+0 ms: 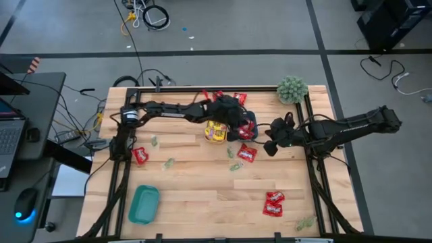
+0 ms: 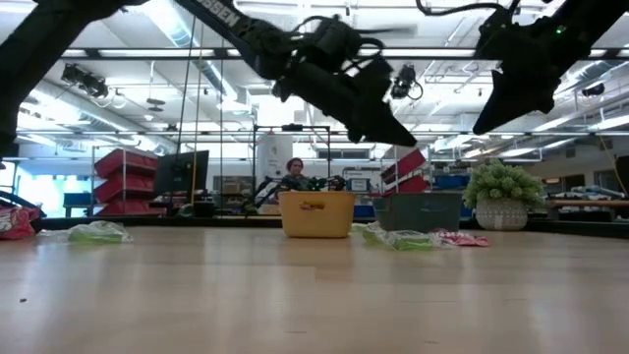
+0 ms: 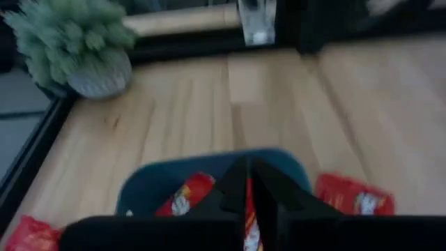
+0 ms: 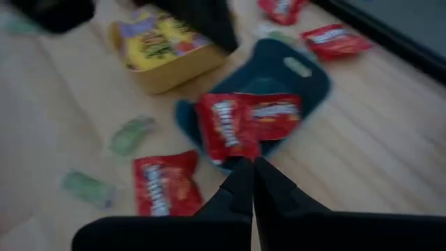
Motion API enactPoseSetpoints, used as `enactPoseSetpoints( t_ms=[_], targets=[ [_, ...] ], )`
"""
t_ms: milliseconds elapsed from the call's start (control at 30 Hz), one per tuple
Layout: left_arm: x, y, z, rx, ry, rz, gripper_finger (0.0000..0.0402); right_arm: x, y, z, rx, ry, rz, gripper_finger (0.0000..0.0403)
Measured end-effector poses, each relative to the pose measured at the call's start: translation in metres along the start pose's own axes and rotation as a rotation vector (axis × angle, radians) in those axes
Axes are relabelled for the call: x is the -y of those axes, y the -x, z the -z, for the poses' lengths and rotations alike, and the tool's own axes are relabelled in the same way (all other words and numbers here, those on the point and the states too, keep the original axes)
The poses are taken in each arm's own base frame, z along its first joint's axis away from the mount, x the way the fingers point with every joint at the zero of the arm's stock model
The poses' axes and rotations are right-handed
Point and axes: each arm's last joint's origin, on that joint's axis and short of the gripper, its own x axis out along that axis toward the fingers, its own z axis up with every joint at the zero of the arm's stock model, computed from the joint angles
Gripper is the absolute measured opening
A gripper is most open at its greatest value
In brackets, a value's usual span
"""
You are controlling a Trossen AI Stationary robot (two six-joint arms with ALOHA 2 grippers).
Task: Sort candy
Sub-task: Put the red packet of candy into the blue bin
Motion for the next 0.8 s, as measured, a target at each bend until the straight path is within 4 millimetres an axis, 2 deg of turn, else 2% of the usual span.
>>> enactPoseSetpoints(
  t_ms=[133, 300, 400, 533, 667, 800],
  targets=[
    [-0.002, 0.027, 0.012, 0.114, 0.057, 0.013, 0.0011, -0.011, -0.005, 0.005, 0.032, 0.021, -0.088, 0.0000],
    [0.010, 0.069, 0.027, 0.201, 0.049, -0.011, 0.0003, -0.025, -0.019, 0.020, 0.020, 0.032, -0.194, 0.0001],
    [0.020, 0.096, 0.035, 0.234, 0.041, -0.035, 0.0003, -0.035, -0.030, 0.034, 0.006, 0.057, -0.236, 0.0017],
    [0.028, 0.132, 0.046, 0.277, 0.041, -0.112, 0.0003, -0.049, -0.043, 0.050, -0.022, 0.109, -0.245, 0.0068],
    [0.036, 0.162, 0.059, 0.332, 0.054, -0.165, 0.0003, -0.058, -0.058, 0.062, -0.024, 0.153, -0.179, 0.0144],
    [0.043, 0.178, 0.074, 0.369, 0.077, -0.177, 0.0003, -0.062, -0.076, 0.073, -0.051, 0.163, -0.112, 0.0226]
  ],
)
